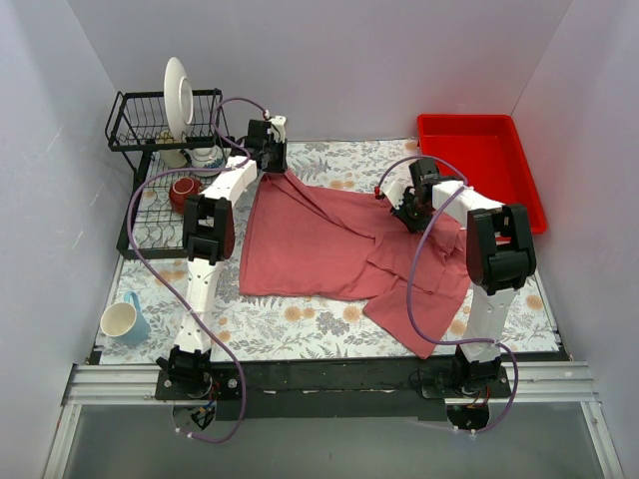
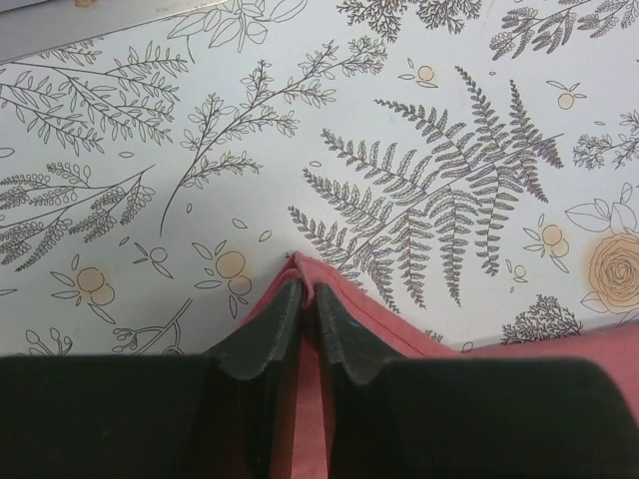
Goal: Roll the t-shirts
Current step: Fold the T-shirt at the center of the board.
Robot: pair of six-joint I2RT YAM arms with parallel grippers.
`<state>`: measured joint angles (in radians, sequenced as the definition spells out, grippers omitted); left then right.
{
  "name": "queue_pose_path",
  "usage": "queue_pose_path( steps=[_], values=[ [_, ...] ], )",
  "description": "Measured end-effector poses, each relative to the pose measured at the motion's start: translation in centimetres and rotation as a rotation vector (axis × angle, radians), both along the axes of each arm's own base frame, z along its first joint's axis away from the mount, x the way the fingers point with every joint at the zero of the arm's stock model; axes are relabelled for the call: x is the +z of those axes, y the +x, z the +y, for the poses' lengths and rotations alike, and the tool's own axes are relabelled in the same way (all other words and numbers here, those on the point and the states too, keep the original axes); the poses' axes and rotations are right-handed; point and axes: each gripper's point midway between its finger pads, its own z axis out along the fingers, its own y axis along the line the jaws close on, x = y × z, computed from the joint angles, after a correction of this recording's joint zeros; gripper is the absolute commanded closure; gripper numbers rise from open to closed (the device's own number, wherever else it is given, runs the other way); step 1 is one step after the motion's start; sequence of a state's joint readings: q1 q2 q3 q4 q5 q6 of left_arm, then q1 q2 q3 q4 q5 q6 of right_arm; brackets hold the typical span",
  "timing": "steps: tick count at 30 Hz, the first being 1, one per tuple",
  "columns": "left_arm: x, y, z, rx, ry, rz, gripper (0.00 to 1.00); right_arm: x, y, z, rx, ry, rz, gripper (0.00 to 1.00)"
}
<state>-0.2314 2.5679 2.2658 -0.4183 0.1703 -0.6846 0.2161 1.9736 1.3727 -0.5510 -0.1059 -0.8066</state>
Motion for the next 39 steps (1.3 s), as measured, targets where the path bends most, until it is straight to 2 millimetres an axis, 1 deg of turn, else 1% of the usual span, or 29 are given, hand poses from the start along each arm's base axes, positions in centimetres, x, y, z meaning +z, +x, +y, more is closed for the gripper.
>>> queue_pose_path(
  steps=[2,4,7,10,13,16,18,21,23,25,27,30,33,39],
  values=[
    [0.0,0.0,0.0,0.0,0.0,-0.001,0.96,0.0,0.0,0.0,0.0,0.0,0.0,0.85],
    [0.2,-0.2,0.1,0.002,0.001,0.004,0.98,0.0,0.0,0.0,0.0,0.0,0.0,0.85],
    [0.9,-1.4,0.4,0.008,0.005,0.025,0.99,0.0,0.1,0.0,0.0,0.0,0.0,0.85],
    [2.6,-3.2,0.9,0.013,0.009,0.042,1.0,0.0,0.2,0.0,0.0,0.0,-0.001,0.85],
    [4.8,-4.4,1.3,0.019,0.008,0.031,1.0,0.0,0.2,0.0,0.0,0.0,-0.002,0.85],
    [6.9,-5.0,1.6,0.026,0.008,0.007,1.0,0.0,0.2,0.0,0.0,0.0,-0.002,0.85],
    [7.7,-5.4,1.8,0.031,0.01,-0.001,1.0,0.0,0.2,0.0,0.0,0.0,-0.002,0.85],
    [7.2,-6.7,2.2,0.033,0.018,0.023,1.0,0.0,0.2,0.0,0.0,0.0,-0.002,0.85],
    [6.0,-8.0,2.6,0.035,0.032,0.065,1.0,0.0,0.2,0.0,0.0,0.0,-0.002,0.85],
    [4.9,-8.9,3.0,0.04,0.048,0.099,1.0,0.0,0.2,0.0,-0.001,0.001,-0.002,0.85],
    [3.7,-9.6,3.4,0.046,0.065,0.133,1.0,0.0,0.2,0.0,-0.001,0.001,-0.002,0.85],
    [2.5,-10.4,4.1,0.055,0.086,0.167,1.0,0.0,0.2,0.0,-0.001,0.001,-0.002,0.85],
    [2.1,-10.7,5.0,0.071,0.105,0.176,1.0,0.0,0.2,0.0,-0.003,0.001,-0.002,0.85],
    [2.2,-11.8,6.9,0.1,0.133,0.188,1.0,0.0,0.2,0.0,-0.004,0.002,-0.001,0.85]
  ],
)
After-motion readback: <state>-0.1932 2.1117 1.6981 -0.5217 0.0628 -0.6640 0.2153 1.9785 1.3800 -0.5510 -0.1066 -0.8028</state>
